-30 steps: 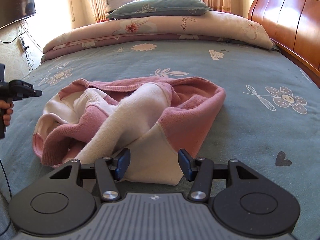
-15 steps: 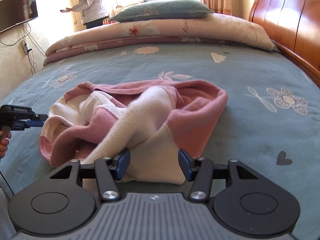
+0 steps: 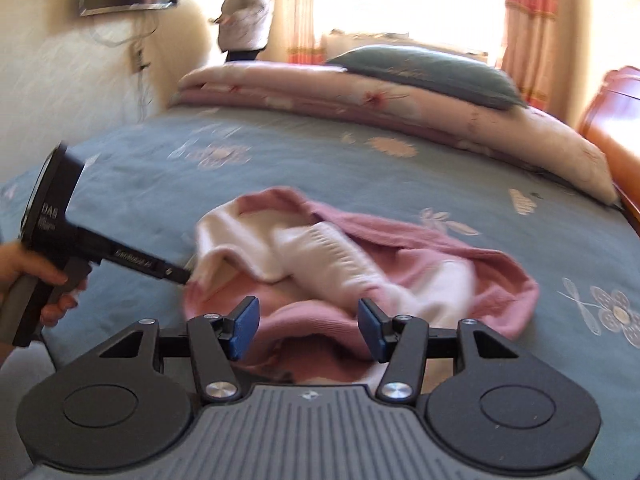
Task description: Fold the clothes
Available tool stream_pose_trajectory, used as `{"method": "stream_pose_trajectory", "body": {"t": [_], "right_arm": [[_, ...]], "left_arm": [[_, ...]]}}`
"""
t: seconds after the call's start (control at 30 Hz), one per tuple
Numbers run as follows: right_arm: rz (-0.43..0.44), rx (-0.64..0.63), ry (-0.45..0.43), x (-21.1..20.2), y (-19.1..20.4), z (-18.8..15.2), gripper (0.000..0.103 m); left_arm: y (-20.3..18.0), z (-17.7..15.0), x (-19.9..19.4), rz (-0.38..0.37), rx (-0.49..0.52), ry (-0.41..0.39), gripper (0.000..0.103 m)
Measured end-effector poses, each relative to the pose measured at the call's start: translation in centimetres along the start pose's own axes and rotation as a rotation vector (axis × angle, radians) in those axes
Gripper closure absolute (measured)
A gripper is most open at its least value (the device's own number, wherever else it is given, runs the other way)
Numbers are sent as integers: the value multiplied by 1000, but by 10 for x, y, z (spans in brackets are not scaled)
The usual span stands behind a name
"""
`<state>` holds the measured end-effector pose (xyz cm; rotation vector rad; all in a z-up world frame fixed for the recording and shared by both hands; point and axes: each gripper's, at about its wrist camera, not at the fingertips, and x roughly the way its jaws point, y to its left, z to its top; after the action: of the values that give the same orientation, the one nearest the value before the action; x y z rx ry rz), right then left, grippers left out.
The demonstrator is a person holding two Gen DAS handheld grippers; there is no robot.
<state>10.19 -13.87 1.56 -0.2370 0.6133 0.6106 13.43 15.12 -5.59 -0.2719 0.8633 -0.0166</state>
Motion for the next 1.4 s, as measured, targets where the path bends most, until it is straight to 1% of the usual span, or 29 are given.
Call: {"method": "stream_pose_trajectory", "body": {"t": [0.13,0.23,0.3,0.4,0.5,0.53,0.57,0.6,0.63,0.73,0.8,0.9,1.03,1.1,1.17,1.23,1.3,1.4], "right_arm": [[22,-125,75,33,39,-6,44],[33,-229,120,58,67,-13,44],[17,-295,144,74,81,-16,44],[2,-399,156,92,98,-20,44],[-34,-491,179,108,110,-26,47],[-46,-521,187,112,113,-29,51],[-58,-547,195,117,115,-30,74],[-60,-548,209,120,114,-30,87],[-55,-529,215,121,112,-27,94],[23,-389,220,116,99,-8,94],[95,-274,217,109,88,9,94],[202,-159,205,100,80,35,94],[337,-69,170,90,89,72,94],[406,-44,145,84,99,90,94],[425,-50,116,79,110,103,94],[399,-59,110,81,118,106,94],[395,-16,142,91,116,102,94],[380,22,178,99,110,95,94]], "left_arm": [[3,-9,-10,5,-11,-12,33],[6,-14,-15,-1,-22,-15,32],[8,-16,-19,-13,-31,-15,32],[12,-20,-23,-22,-37,-19,32],[16,-24,-27,-26,-39,-25,32],[17,-25,-27,-24,-40,-25,31],[19,-26,-28,-23,-42,-25,31],[20,-27,-28,-20,-42,-26,31],[21,-28,-29,-18,-43,-26,31],[24,-32,-29,-10,-41,-23,31],[25,-36,-29,-10,-43,-18,31],[26,-43,-32,-23,-49,-16,31],[24,-50,-46,-87,-38,-41,30],[23,-52,-53,-97,-24,-57,27],[25,-53,-59,-92,-26,-71,27],[28,-55,-64,-89,-37,-86,27],[29,-56,-68,-103,-44,-101,27],[21,-56,-72,-166,-15,-119,27]]}}
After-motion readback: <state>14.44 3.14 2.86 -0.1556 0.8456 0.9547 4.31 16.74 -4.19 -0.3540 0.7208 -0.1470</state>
